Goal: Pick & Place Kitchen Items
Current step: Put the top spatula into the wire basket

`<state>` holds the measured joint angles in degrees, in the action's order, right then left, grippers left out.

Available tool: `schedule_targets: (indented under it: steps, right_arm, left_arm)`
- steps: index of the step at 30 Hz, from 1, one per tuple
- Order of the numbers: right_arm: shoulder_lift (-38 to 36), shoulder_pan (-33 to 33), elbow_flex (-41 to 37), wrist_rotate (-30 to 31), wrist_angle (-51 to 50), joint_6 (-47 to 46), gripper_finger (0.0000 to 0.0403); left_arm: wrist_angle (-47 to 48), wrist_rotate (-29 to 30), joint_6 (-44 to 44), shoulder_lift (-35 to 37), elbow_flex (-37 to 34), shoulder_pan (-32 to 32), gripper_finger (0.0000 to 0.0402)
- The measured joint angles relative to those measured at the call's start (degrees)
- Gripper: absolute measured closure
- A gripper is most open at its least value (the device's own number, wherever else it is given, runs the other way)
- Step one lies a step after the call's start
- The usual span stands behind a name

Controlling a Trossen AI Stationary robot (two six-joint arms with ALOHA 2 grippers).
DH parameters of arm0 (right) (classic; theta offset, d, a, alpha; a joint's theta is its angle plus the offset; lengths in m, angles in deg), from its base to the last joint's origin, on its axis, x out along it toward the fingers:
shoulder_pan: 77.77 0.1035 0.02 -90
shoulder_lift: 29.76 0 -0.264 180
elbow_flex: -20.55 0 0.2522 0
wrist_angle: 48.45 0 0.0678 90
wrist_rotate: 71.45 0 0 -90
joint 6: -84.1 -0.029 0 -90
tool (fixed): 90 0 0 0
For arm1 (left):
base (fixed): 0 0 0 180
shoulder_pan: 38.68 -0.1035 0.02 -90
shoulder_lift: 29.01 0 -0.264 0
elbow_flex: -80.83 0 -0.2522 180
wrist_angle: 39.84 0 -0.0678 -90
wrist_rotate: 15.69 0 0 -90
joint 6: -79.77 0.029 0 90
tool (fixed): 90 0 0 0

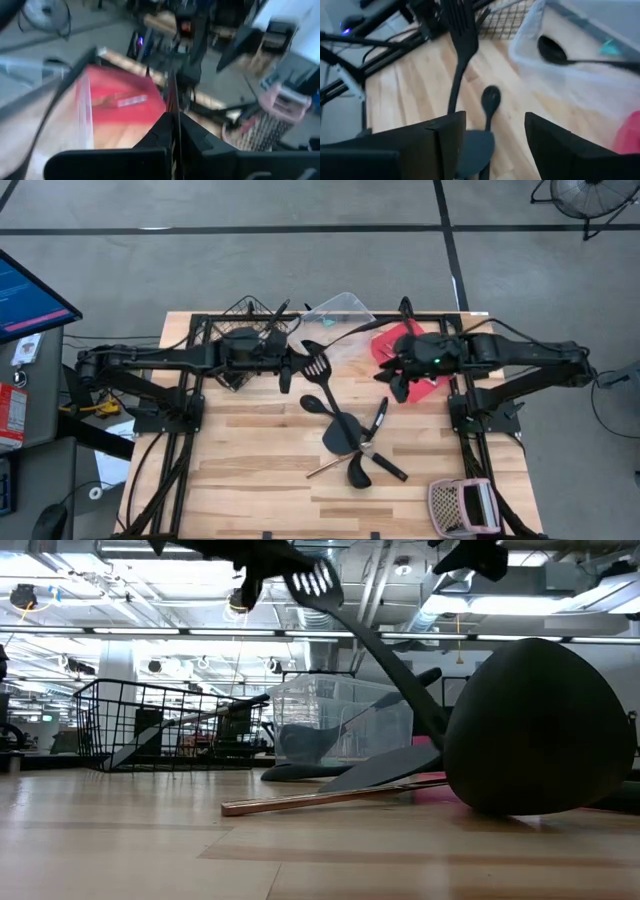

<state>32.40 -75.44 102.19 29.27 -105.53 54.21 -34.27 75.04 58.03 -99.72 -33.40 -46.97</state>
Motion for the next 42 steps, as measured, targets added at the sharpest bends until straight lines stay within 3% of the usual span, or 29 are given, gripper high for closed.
schedule_targets:
  steps: [12,18,25,35,42]
  right_arm:
    - [1.63,0.45,-0.14,10.50,0.90,-2.83,0.0169]
    - [-0.87,3.74,-4.55,19.33,11.34,-6.92,0.0163]
    - [-6.61,8.11,-9.69,28.09,18.69,-13.61,0.0163]
    - [-3.65,9.77,-18.91,26.29,32.00,-21.07,0.0163]
    - [0.39,8.40,-24.97,17.13,45.12,-15.67,0.0163]
  left_arm:
    - [-5.51,12.57,1.84,6.64,0.00,-0.46,0.0401]
    - [-10.10,21.21,5.30,11.37,0.04,-0.46,0.0401]
    - [-19.06,26.74,11.96,15.03,0.07,-0.49,0.0401]
    - [-26.25,26.76,14.23,14.86,0.07,-0.47,0.0401]
    - [-28.16,26.72,15.45,14.86,0.07,-0.47,0.0401]
